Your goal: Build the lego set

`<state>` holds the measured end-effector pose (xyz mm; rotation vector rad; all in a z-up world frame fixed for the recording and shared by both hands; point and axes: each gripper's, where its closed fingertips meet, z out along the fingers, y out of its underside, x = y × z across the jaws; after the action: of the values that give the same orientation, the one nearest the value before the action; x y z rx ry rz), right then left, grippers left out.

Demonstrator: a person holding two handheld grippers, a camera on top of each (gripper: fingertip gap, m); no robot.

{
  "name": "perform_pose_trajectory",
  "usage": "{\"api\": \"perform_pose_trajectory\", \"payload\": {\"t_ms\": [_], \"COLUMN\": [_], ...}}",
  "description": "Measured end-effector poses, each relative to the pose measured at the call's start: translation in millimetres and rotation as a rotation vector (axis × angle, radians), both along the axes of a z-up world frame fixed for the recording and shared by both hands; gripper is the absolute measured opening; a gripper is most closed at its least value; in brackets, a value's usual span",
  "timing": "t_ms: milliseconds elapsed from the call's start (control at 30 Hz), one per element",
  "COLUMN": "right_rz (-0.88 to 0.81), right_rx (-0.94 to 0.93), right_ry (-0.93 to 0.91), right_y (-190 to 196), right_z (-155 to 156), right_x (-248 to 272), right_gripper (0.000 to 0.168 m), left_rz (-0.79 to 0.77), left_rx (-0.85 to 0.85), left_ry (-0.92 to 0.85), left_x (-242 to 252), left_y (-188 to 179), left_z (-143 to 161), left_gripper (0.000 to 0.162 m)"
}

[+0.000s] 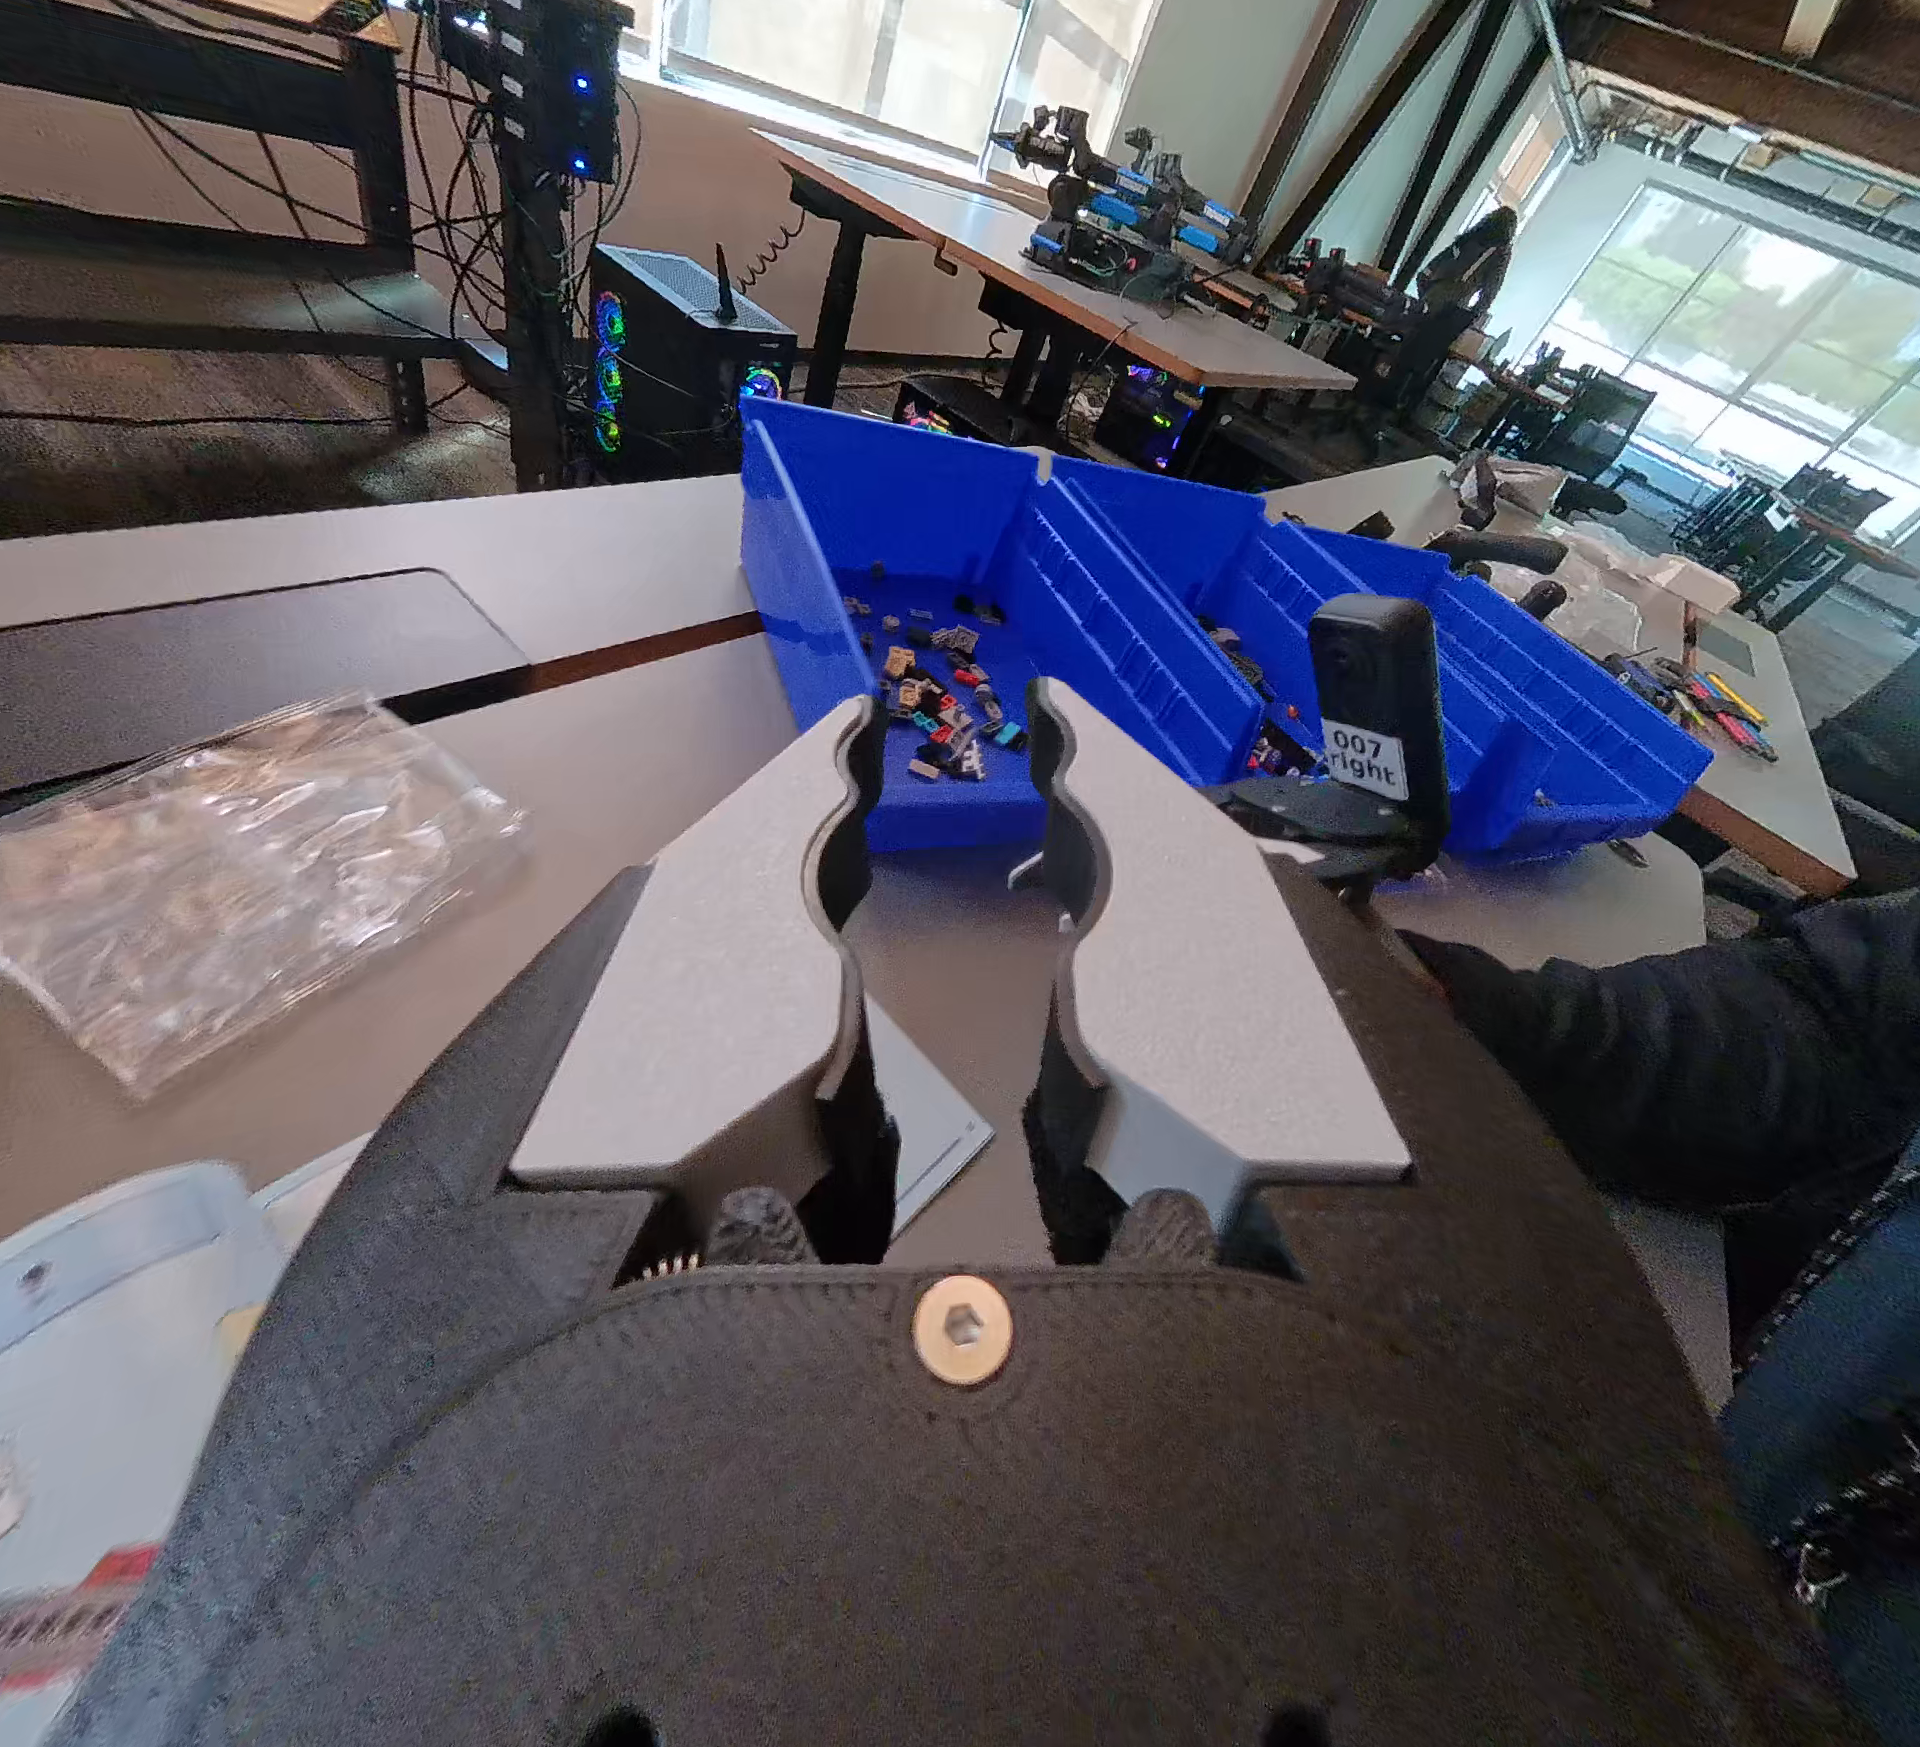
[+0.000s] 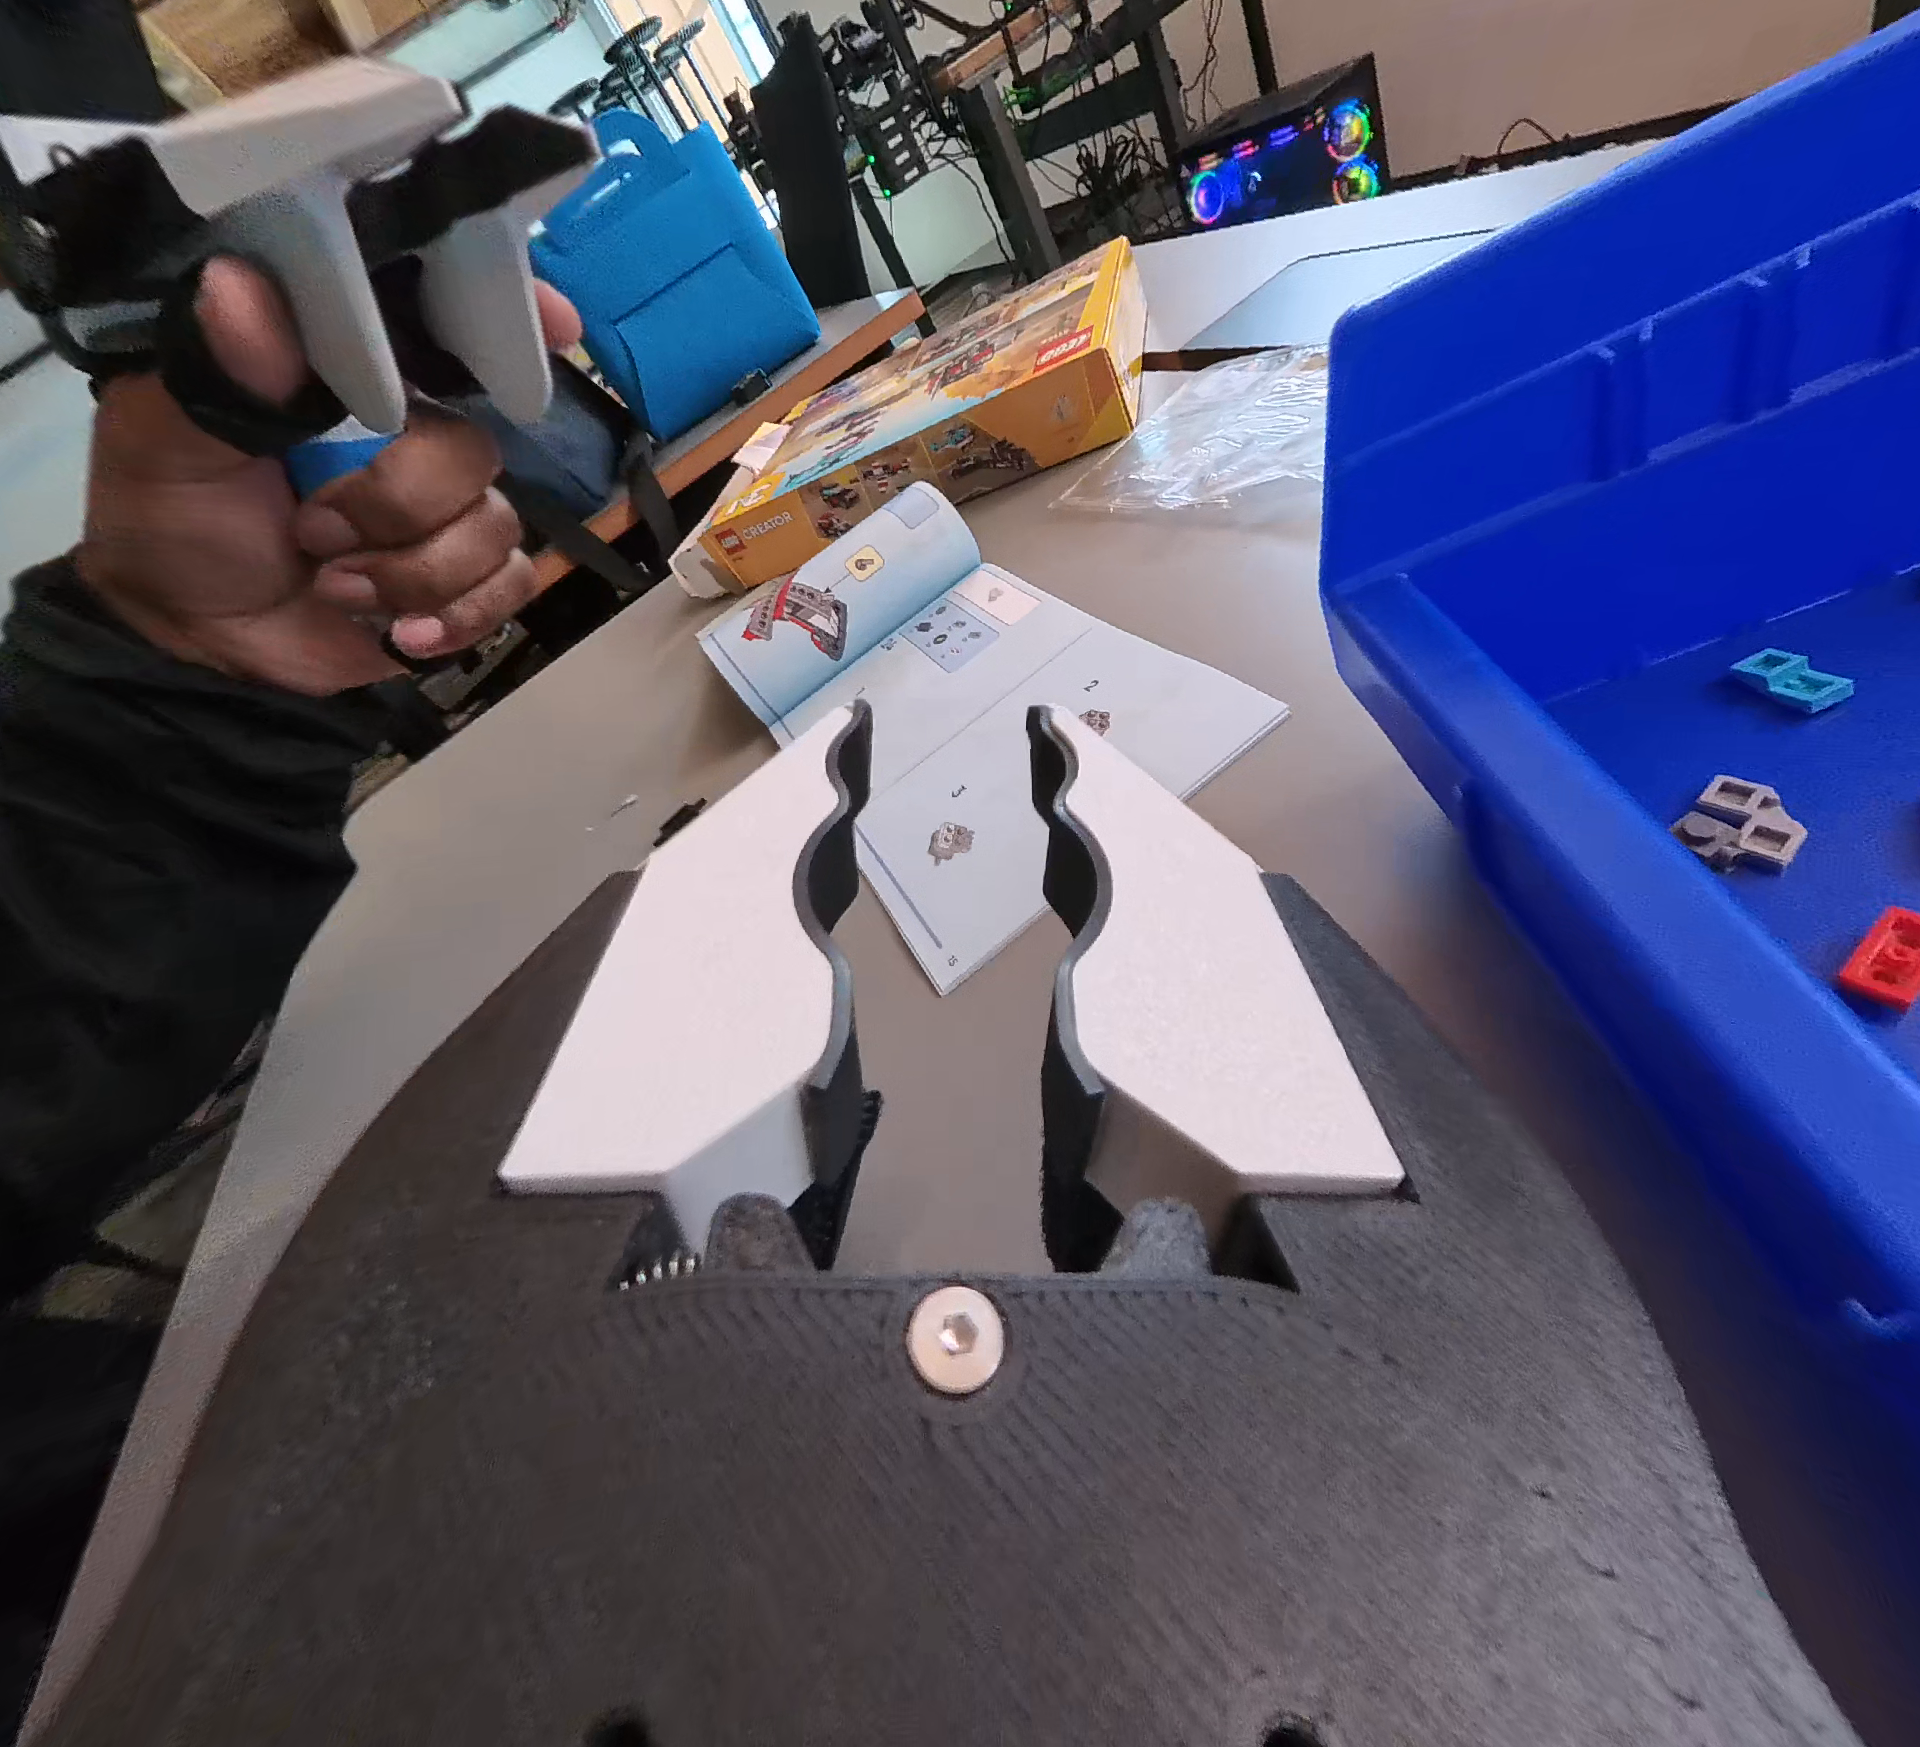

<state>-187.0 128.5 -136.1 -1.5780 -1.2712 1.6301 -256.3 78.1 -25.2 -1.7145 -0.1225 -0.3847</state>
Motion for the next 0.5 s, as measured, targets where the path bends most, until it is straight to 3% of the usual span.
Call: {"api": "perform_pose_trajectory", "payload": {"t_ms": [500], "right_rz": [-0.012], "right_rx": [-0.03], "right_ry": [0.024], "right_y": [4], "right_z": [3], "right_x": [1], "right_gripper": [0.03], "left_rz": [-0.085], "left_rx": [-0.104], "left_ry": [0.095], "left_x": [55], "left_y": [102], "left_z": [9], "left_gripper": [0.032]}}
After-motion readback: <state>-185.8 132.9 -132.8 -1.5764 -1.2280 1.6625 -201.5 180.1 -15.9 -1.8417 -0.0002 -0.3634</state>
